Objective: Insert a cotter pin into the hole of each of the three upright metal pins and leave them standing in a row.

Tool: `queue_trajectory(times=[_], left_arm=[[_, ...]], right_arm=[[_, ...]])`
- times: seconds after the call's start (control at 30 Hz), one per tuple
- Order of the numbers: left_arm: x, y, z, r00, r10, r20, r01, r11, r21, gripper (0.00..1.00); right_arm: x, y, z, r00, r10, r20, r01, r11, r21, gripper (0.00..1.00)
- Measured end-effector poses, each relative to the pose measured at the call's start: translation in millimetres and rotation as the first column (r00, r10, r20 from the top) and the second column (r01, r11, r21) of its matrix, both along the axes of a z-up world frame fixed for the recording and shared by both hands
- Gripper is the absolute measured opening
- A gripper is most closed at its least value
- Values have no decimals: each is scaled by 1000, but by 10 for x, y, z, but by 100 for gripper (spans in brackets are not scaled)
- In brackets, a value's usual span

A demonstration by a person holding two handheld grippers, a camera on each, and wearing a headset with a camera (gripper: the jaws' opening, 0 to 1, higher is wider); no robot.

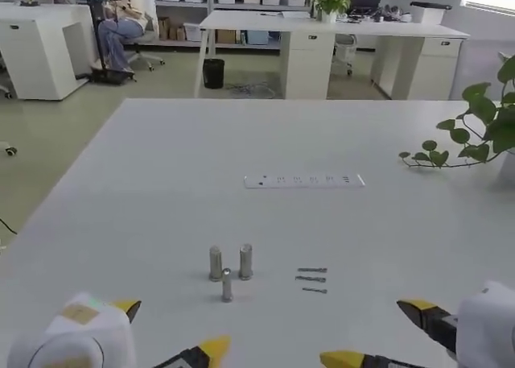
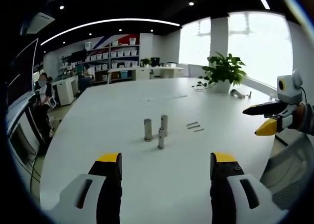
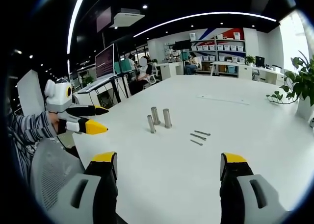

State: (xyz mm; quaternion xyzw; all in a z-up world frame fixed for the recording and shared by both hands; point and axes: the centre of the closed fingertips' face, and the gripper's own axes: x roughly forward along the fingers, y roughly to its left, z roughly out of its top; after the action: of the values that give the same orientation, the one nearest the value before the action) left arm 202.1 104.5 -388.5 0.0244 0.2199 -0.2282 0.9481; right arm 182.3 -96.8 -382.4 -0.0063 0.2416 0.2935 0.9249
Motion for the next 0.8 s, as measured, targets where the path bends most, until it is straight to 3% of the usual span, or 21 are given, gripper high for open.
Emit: queue_trajectory(times=[0.3,0.8], left_arm=[[306,-103,-97,999,-42,1,42,999,-9,62],[662,-306,-315,991,-132,-9,132,991,30,50]], right_arm=[[89,38,-17,1000,9,-7,-9,1000,14,84],[231,75,-88,999,28,-19,-28,1000,6,84]])
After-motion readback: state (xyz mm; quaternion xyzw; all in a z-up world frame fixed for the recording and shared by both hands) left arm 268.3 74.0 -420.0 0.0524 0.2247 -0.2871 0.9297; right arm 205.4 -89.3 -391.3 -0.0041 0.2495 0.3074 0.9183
